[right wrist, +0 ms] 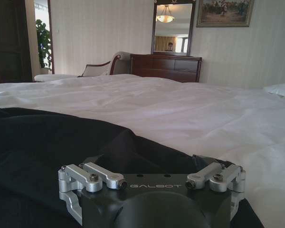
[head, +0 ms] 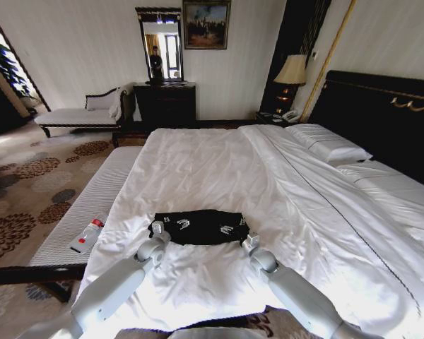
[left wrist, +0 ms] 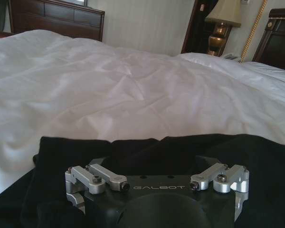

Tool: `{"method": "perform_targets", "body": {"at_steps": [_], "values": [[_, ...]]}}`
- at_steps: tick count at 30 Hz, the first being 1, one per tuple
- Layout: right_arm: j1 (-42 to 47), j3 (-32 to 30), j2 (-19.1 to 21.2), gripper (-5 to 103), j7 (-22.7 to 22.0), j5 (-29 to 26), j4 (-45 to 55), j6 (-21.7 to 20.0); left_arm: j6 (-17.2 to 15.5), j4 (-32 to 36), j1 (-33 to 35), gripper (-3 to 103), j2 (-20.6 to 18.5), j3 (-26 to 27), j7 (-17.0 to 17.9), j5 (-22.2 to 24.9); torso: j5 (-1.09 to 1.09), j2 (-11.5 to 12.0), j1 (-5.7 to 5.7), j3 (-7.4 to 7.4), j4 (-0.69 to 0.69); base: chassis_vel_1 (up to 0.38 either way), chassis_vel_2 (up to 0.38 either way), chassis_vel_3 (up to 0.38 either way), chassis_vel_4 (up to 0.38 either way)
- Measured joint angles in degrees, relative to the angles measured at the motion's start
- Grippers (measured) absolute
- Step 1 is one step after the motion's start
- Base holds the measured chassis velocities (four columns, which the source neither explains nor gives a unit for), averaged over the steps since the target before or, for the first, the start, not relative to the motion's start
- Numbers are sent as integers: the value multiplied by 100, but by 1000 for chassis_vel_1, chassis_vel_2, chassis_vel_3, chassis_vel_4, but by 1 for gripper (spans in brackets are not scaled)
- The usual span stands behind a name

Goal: Fold the clothes on the bed.

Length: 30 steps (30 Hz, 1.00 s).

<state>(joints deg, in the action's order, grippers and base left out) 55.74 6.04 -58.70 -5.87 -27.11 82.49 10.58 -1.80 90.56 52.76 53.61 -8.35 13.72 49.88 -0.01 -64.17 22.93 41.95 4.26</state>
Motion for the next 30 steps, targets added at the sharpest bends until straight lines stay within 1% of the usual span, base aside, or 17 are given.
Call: {"method": "perform_targets", "body": {"at_steps": [4, 6, 8, 9, 11, 12, 14, 16, 18, 20, 22, 23, 25, 26, 28, 29, 30], "values": [[328, -234, 27, 100, 1, 91, 163, 22, 67, 300, 738, 100, -121, 511, -143, -306, -1, 0, 0, 0, 0, 0, 0, 0, 0], [362, -262, 30, 100, 1, 94, 181, 22, 84, 316, 792, 100, -128, 549, -157, -348, -1, 0, 0, 0, 0, 0, 0, 0, 0], [608, -449, 53, 100, 3, 146, 314, 25, 153, 463, 1133, 100, -169, 760, -222, -525, 0, 0, 0, 0, 0, 0, 0, 0, 0], [608, -449, 53, 100, 3, 146, 314, 25, 153, 463, 1133, 100, -169, 760, -222, -525, 0, 0, 0, 0, 0, 0, 0, 0, 0], [801, -585, 72, 100, 22, 198, 425, 30, 184, 562, 1341, 100, -184, 875, -250, -603, 0, 0, 0, 0, 0, 0, 0, 0, 0], [1013, -744, 99, 100, 49, 256, 554, 49, 247, 656, 1599, 100, -173, 1074, -279, -776, 0, 0, 0, -1, 1, 0, 0, 0, 0], [1056, -775, 105, 100, 51, 266, 581, 54, 265, 674, 1650, 100, -165, 1116, -279, -815, 0, 0, 0, 0, 1, 0, 0, 0, 0], [1333, -975, 146, 100, 49, 286, 800, 88, 405, 893, 1974, 100, -109, 1406, -261, -1106, 0, 0, 0, 0, 0, 0, 0, 0, 0], [1415, -1043, 159, 100, 35, 275, 890, 90, 448, 1000, 2091, 100, -95, 1501, -231, -1177, 0, 0, 0, 0, 2, 0, 0, 0, 0], [1605, -1182, 184, 100, -25, 179, 1142, 81, 512, 1271, 2357, 100, -39, 1745, -167, -1286, 0, 0, 1, 0, 1, 0, 0, 0, 0], [1873, -1379, 198, 100, -154, -25, 1534, 2, 587, 1664, 2797, 100, 80, 2205, -152, -1525, 1, 0, 1, 0, 0, 0, 0, 0, 0], [1873, -1379, 198, 100, -154, -25, 1534, 2, 587, 1664, 2797, 100, 80, 2205, -152, -1525, 1, 0, 1, 0, 0, 0, 0, 0, 0], [2030, -1513, 199, 100, -230, -174, 1766, -86, 636, 1865, 3068, 100, 171, 2535, -213, -1741, 2, 0, 0, 0, -1, 0, 0, 0, 0], [2184, -1662, 195, 100, -277, -354, 1996, -212, 679, 2058, 3338, 100, 281, 2811, -262, -1901, 1, 0, 1, 0, 0, 0, 0, 0, 0], [2369, -1852, 190, 100, -302, -572, 2253, -383, 750, 2281, 3658, 100, 424, 3118, -316, -2021, 0, -1, 1, 0, -1, 0, 0, 0, 0], [2369, -1852, 190, 100, -302, -572, 2253, -383, 750, 2281, 3658, 100, 424, 3118, -316, -2021, 0, -1, 1, 0, -1, 0, 0, 0, 0], [2443, -1936, 184, 100, -323, -657, 2355, -431, 793, 2366, 3784, 100, 482, 3234, -350, -2077, 0, -1, 1, 0, 0, 0, 0, 0, 0]]}}
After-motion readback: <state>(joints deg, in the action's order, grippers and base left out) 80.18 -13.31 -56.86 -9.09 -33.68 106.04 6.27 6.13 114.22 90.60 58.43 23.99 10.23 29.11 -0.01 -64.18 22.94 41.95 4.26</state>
